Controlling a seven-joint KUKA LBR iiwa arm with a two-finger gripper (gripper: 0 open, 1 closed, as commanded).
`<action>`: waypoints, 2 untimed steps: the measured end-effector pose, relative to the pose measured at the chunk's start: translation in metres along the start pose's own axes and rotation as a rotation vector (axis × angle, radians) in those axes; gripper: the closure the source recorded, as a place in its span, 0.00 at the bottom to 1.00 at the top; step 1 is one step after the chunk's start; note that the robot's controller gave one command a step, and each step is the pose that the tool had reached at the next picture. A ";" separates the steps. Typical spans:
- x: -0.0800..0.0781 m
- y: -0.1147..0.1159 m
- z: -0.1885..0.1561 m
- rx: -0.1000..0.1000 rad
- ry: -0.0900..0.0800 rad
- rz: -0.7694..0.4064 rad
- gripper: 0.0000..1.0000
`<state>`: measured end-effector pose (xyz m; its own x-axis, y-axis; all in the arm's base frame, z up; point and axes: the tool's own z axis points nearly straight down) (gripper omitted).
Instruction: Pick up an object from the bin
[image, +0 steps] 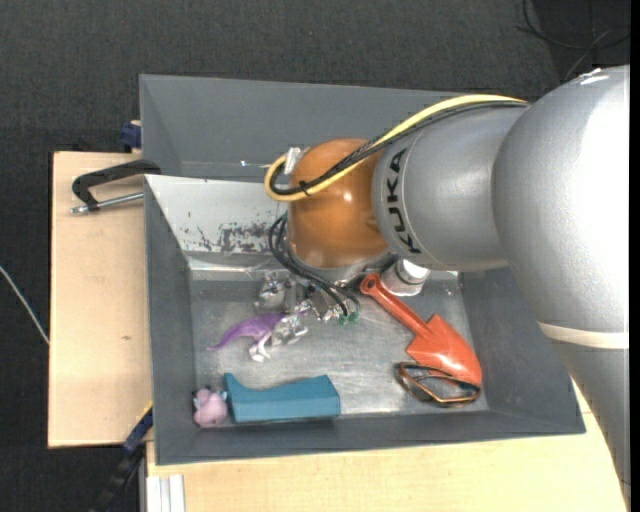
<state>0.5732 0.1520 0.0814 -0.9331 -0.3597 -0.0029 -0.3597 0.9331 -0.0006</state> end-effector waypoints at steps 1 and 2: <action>0.002 0.001 -0.020 -0.002 0.005 0.002 1.00; 0.001 0.001 -0.042 -0.002 0.002 0.001 1.00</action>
Offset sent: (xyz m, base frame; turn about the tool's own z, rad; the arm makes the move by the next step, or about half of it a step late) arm 0.0000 0.0000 0.0143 0.0000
